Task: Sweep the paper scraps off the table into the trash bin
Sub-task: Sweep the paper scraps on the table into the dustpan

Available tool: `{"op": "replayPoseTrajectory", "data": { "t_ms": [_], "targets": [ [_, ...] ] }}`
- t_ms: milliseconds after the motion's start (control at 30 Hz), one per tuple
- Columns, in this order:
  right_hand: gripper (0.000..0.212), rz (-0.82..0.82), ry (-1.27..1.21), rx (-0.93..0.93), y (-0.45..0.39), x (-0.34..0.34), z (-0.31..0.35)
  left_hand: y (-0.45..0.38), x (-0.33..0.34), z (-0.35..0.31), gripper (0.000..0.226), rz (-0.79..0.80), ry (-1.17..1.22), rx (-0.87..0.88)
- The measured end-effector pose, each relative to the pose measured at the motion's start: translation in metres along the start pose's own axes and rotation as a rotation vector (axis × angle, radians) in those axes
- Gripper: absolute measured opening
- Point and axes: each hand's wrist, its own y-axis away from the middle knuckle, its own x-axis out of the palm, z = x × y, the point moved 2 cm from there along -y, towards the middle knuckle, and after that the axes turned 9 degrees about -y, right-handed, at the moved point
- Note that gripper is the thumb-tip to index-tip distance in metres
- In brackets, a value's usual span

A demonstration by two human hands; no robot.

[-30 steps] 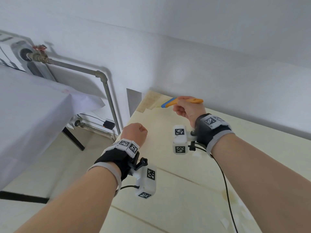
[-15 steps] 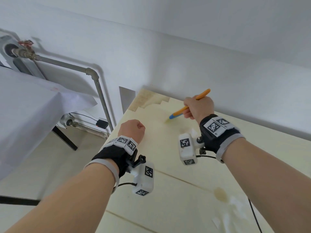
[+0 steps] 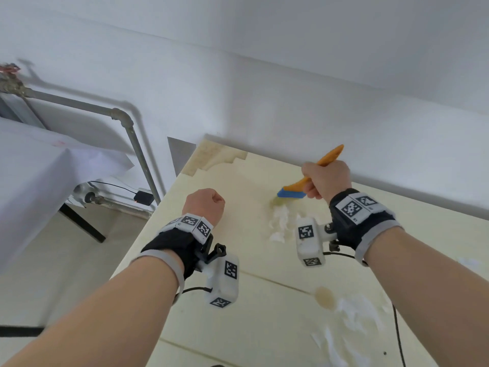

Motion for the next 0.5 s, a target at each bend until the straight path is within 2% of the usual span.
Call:
{"op": "replayPoseTrajectory", "data": {
  "t_ms": [67, 133, 333, 500],
  "targets": [
    [0.014, -0.082, -0.141, -0.060, -0.004, -0.013, 0.003, 0.002, 0.003, -0.006, 0.018, 0.008, -0.003, 0.010],
    [0.006, -0.139, -0.150, -0.126, -0.005, -0.020, 0.001, 0.004, 0.006, -0.012, 0.018, 0.015, -0.010, 0.025],
    [0.008, -0.078, 0.092, -0.081, -0.020, -0.026, -0.019, 0.006, 0.006, -0.019, 0.018, 0.024, -0.016, 0.039],
    [0.016, -0.080, 0.380, -0.180, -0.011, -0.031, -0.027, 0.009, 0.007, -0.018, 0.018, 0.019, -0.010, 0.025]
  ]
}}
